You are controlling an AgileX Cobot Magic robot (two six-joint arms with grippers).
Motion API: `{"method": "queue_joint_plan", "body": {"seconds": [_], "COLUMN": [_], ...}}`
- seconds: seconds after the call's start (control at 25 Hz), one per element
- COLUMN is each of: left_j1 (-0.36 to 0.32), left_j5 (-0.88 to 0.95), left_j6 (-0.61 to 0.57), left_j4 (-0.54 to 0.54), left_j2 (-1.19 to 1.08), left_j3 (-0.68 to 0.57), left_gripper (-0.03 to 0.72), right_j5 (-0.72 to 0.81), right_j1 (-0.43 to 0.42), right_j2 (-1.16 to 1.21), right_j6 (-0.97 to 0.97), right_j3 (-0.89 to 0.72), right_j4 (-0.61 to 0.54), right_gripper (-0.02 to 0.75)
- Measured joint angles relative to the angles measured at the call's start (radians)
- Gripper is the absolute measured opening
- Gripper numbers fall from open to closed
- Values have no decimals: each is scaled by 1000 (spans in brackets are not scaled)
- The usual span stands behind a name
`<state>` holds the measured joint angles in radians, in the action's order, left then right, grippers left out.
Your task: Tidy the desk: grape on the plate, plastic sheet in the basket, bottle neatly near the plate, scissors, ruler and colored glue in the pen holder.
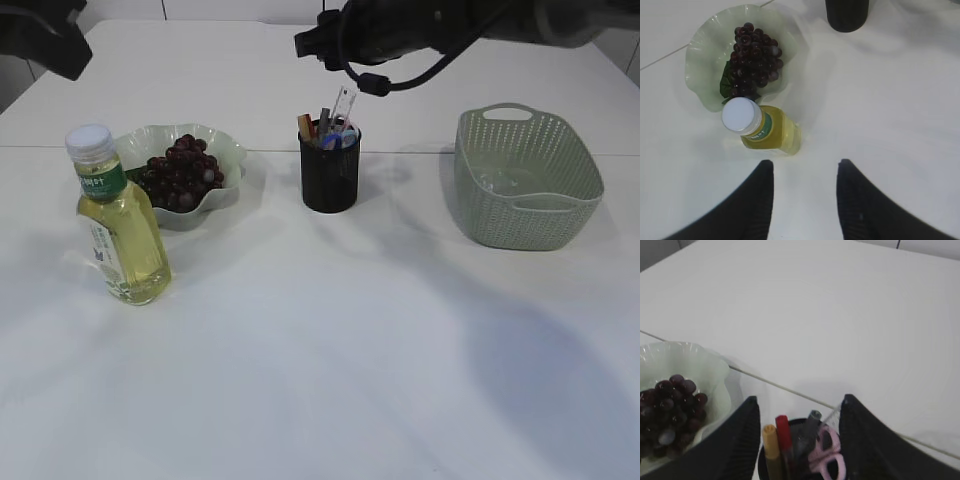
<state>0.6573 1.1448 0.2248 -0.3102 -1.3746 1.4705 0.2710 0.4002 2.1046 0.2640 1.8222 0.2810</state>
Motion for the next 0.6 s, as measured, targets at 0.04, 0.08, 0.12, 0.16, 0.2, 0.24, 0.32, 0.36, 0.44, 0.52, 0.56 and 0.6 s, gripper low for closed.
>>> {"method": "queue_joint_plan", "body": {"seconds": [0.04,0.08,0.12,0.16,0.2,0.24,0.32,0.36,0.44,0.52,0.56,0.6], "left_j1": [0,0,0,0,0,0,0,0,0,0,0,0], "left_j5": [0,0,0,0,-1,-2,-9,-17,-39,-66,-78,-89], "left_j6": [0,0,2,7,15,26,44,51,55,51,37,19], "left_j4": [0,0,0,0,2,4,14,28,73,150,187,236], "left_j2": [0,0,0,0,0,0,0,0,0,0,0,0], "left_j3": [0,0,0,0,0,0,0,0,0,0,0,0], "left_gripper": [309,309,309,309,309,309,309,309,309,309,309,309], "right_j5": [53,101,163,241,300,360,506,578,700,818,877,921], "right_j1": [0,0,0,0,0,0,0,0,0,0,0,0], "right_j2": [-19,-38,-55,-79,-96,-117,-156,-171,-199,-221,-230,-237], "right_j6": [0,0,0,0,0,0,0,0,0,-2,-10,-20], "right_j3": [0,0,0,0,0,0,0,2,4,8,8,8], "right_j4": [0,0,-2,-7,-9,-12,-19,-21,-27,-33,-35,-37], "right_gripper": [410,410,410,410,410,410,410,410,410,405,398,389]}}
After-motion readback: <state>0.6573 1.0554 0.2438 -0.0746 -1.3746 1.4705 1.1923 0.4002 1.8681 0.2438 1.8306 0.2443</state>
